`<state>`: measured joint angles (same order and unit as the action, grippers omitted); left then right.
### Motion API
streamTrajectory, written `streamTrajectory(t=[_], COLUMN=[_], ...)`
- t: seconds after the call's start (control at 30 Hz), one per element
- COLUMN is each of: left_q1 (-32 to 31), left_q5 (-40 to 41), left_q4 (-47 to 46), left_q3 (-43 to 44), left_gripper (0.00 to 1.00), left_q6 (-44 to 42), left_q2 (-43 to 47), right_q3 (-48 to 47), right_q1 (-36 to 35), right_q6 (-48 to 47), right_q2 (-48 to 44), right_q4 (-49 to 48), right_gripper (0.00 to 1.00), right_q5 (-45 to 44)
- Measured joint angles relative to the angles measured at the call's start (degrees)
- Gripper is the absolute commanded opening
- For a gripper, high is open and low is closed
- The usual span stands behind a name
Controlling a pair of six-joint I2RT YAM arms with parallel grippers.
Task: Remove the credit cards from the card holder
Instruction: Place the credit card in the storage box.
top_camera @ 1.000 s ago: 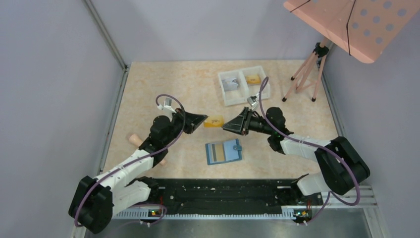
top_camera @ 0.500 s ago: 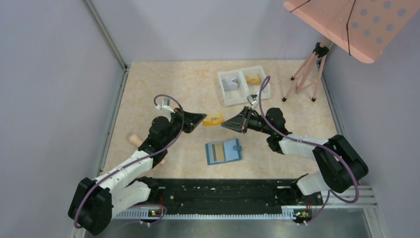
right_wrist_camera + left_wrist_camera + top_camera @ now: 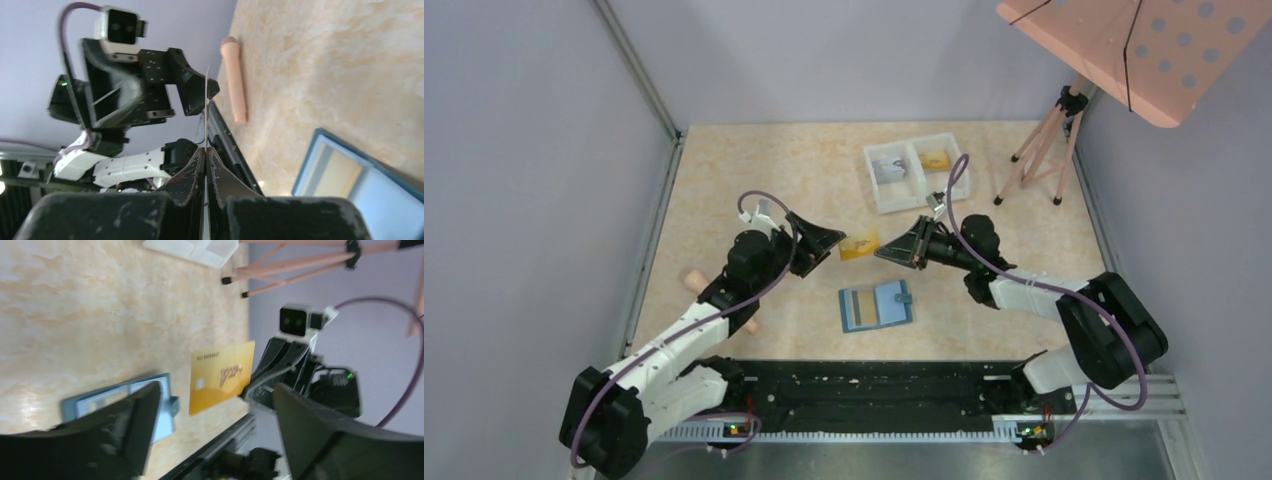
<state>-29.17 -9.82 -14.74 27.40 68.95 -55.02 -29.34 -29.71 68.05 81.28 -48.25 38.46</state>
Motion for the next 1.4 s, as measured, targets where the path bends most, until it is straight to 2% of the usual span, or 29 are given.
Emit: streamTrajectory(t=[0.27,0.5,0.67,0.83,1.07,1.4], left_q1=[0.0,0.0,0.0,0.0,0.0,0.0], left_q5=[-0.8,1.1,4.6,7.4,10.7,12.3], left_q4=[15.6,27.3,34.0,37.2,41.4,42.8], left_q3=[8.0,12.5,16.4,17.8,17.8,17.8], left_gripper=[0.99,0.98,0.97,0.97,0.97,0.97], left_q6=[-9.8,-21.3,-29.0,-35.3,-41.0,-43.6], left_q2=[1.2,3.3,5.7,7.7,7.8,7.8], right_q3=[-5.7,-16.4,-25.2,-33.9,-47.1,-56.3], right_q1=[5.0,13.2,18.8,21.7,22.3,22.3], right_q6=[-10.3,-22.6,-30.5,-36.2,-42.2,-47.6], right_q2=[-1.6,-2.1,0.3,6.7,18.0,28.9], right_q4=[17.3,34.9,45.2,51.3,57.3,60.3], right_gripper=[0.0,0.0,0.0,0.0,0.0,0.0], right_q5=[-0.2,-2.5,-8.1,-15.0,-23.1,-28.8])
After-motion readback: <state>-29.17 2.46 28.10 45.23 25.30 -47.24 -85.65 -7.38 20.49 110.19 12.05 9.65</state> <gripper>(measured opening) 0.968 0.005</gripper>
